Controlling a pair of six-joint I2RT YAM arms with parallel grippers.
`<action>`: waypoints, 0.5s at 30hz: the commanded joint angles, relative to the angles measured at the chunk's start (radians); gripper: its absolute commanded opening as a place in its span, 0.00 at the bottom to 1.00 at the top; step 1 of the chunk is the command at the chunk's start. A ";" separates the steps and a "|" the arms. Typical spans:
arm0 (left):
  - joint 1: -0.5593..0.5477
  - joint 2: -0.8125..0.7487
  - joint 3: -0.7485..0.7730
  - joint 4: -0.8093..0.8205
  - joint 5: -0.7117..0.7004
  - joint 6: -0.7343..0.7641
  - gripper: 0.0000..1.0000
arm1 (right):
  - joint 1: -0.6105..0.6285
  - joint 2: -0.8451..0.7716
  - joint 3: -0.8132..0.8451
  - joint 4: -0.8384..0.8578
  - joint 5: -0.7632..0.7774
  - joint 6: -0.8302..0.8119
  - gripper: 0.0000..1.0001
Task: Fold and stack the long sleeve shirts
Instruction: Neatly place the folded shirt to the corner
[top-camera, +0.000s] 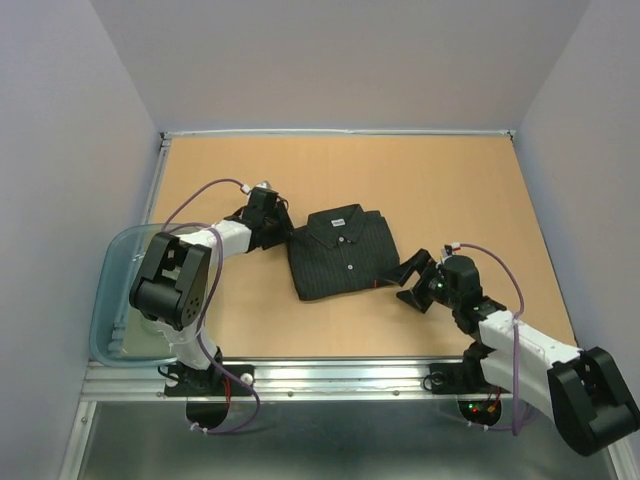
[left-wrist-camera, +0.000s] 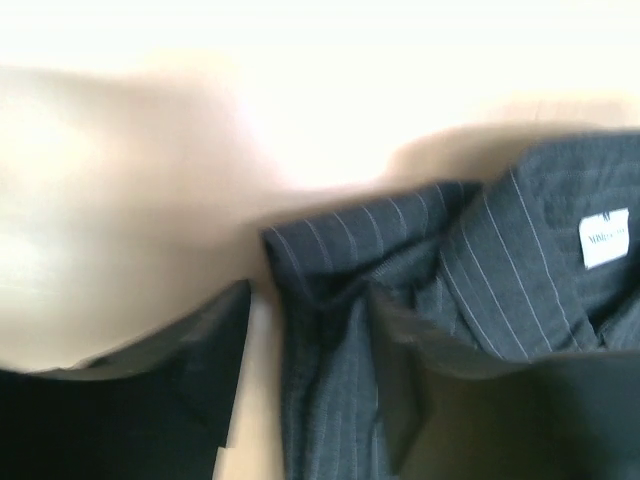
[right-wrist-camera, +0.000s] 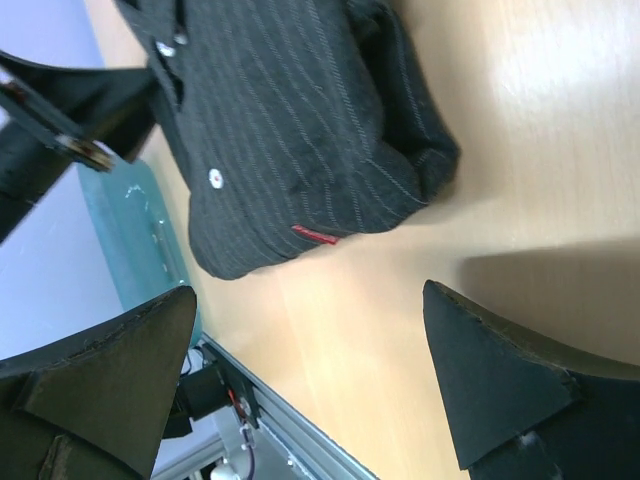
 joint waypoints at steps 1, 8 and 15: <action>0.060 -0.043 0.070 -0.048 -0.026 0.076 0.69 | 0.047 0.082 0.005 0.128 0.067 0.049 1.00; -0.001 -0.297 -0.057 -0.120 0.007 -0.070 0.94 | 0.086 0.142 0.028 0.130 0.162 0.055 0.99; -0.157 -0.580 -0.324 -0.083 0.007 -0.324 0.90 | 0.115 0.291 0.090 0.248 0.178 0.081 0.97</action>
